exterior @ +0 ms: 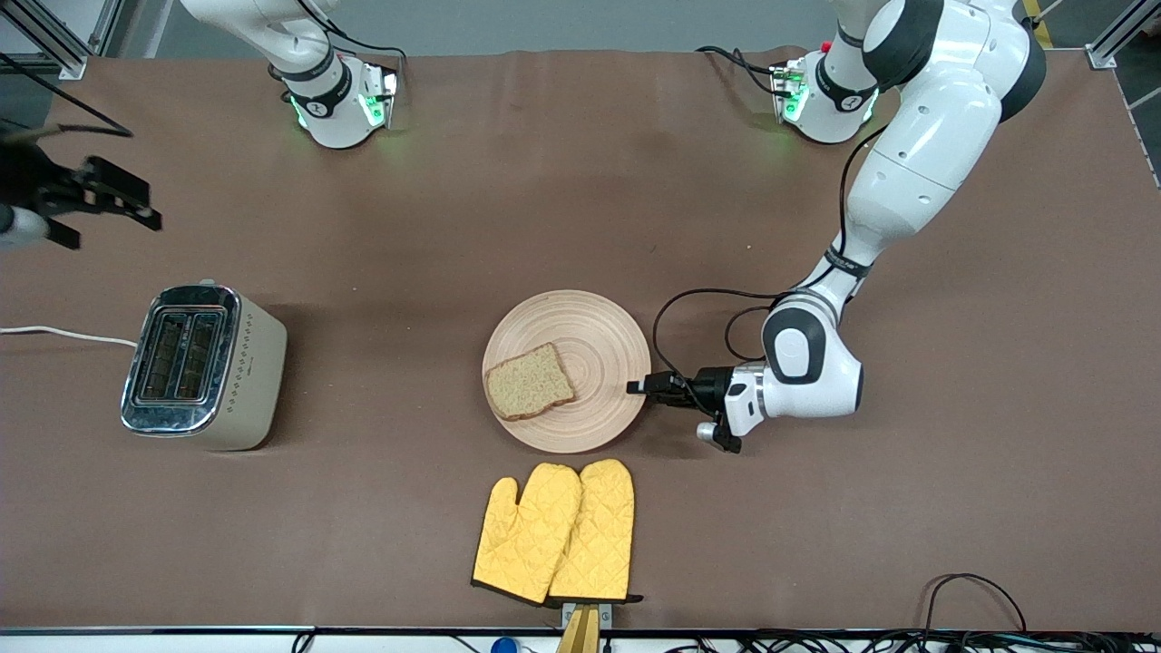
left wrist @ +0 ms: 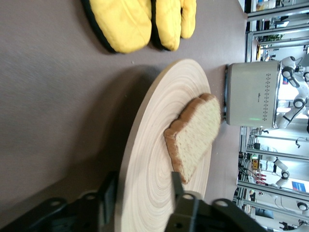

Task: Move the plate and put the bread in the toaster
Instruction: 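Release the plate with the left gripper while the right gripper reaches the bread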

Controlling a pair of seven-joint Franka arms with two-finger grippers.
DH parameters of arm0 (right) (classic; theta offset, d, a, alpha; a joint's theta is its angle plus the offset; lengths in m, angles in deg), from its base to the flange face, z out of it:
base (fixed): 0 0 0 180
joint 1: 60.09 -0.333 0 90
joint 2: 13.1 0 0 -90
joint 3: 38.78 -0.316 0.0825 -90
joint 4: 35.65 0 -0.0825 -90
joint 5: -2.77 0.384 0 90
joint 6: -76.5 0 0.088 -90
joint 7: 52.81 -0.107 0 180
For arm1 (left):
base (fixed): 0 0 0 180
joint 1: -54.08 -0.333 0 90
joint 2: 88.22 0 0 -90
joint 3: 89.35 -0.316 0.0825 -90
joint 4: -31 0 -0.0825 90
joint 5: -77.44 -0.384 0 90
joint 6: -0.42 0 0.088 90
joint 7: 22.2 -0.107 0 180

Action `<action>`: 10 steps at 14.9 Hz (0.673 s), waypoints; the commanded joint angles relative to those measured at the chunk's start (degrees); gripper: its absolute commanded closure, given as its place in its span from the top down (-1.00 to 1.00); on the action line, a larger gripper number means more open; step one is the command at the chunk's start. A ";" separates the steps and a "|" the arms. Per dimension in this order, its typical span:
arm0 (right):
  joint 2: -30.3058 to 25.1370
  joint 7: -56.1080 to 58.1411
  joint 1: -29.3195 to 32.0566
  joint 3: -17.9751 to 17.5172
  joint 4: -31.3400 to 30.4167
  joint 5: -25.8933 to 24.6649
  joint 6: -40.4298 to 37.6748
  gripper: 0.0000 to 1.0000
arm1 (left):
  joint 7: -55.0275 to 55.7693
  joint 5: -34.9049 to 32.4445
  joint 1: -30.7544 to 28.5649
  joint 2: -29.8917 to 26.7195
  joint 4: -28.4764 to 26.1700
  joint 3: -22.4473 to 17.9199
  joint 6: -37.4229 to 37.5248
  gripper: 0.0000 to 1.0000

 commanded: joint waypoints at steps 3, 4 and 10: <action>1.61 -8.28 -6.56 0.11 -9.75 2.83 11.88 1.00 | 11.07 -1.66 -6.49 -4.73 0.84 0.18 0.64 1.00; 3.71 -10.75 -8.23 0.11 -9.92 2.83 12.42 1.00 | 13.18 -4.54 -7.89 -5.78 0.93 0.27 0.64 1.00; 11.72 -19.39 -15.27 0.11 -18.42 12.91 29.42 1.00 | 26.89 -17.48 -12.04 -11.59 3.39 0.27 2.82 1.00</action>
